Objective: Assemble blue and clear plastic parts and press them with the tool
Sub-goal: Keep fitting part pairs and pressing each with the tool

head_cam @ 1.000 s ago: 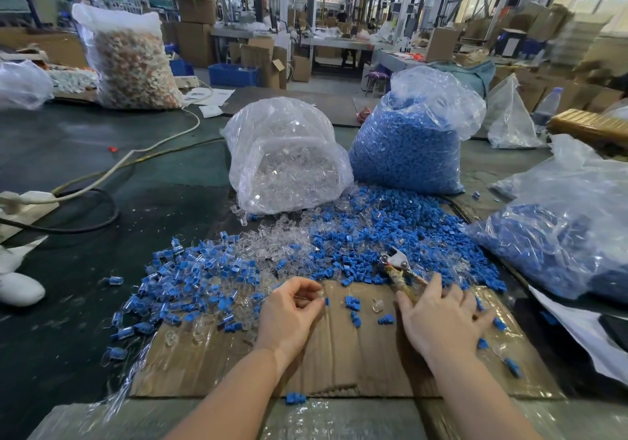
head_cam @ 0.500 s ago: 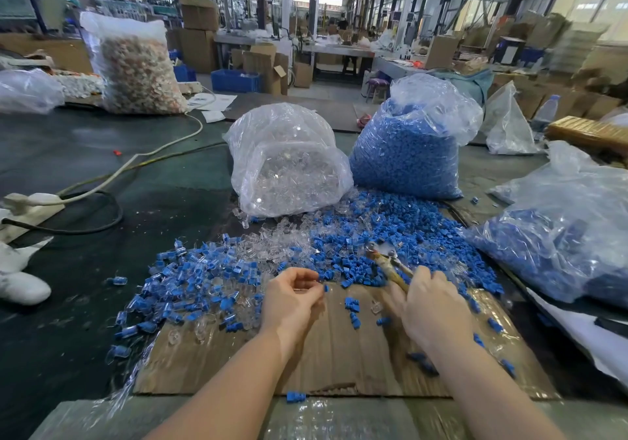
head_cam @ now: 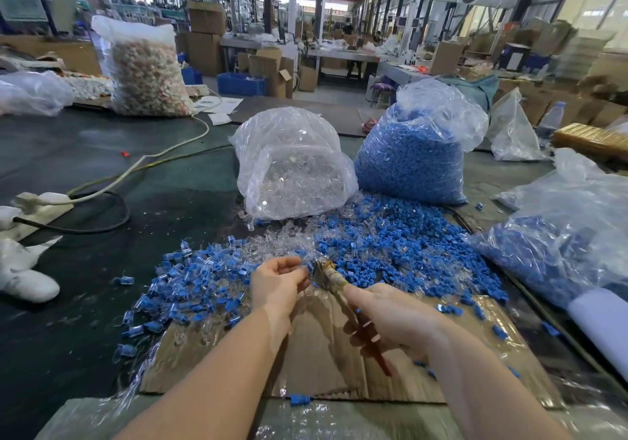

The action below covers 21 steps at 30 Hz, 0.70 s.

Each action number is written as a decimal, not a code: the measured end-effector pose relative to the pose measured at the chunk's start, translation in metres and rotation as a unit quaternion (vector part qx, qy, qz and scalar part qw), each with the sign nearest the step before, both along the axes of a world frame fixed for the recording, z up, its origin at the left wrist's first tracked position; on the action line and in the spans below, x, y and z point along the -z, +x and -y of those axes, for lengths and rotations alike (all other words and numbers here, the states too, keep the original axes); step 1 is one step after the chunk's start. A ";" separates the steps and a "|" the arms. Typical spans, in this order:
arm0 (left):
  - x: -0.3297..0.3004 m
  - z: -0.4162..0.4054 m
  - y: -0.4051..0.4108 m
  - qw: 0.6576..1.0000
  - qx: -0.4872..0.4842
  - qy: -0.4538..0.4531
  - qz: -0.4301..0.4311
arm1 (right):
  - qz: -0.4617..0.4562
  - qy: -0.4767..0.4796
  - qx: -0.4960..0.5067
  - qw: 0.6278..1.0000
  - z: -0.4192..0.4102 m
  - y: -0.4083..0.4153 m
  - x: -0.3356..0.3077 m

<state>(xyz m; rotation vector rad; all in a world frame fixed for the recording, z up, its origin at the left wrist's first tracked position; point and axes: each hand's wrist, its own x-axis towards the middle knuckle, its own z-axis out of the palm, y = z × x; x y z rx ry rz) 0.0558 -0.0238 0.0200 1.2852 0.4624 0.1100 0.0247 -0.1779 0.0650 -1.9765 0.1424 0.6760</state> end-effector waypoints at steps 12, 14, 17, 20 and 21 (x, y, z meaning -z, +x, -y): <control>-0.015 -0.002 -0.005 0.999 0.011 0.029 -0.011 | -0.009 -0.024 -0.048 0.998 0.004 -0.002 -0.001; -0.016 -0.002 -0.005 0.999 0.011 0.037 -0.016 | -0.011 -0.013 -0.049 0.999 0.004 -0.002 -0.002; -0.016 -0.002 -0.005 0.999 0.013 0.048 -0.019 | -0.012 -0.021 -0.058 0.998 0.003 -0.003 -0.003; -0.016 -0.002 -0.005 0.998 0.011 0.051 -0.022 | -0.007 -0.023 -0.065 0.998 0.003 -0.004 -0.006; -0.016 -0.001 -0.005 0.998 0.009 0.049 -0.023 | -0.003 -0.019 -0.068 0.997 0.002 -0.004 -0.006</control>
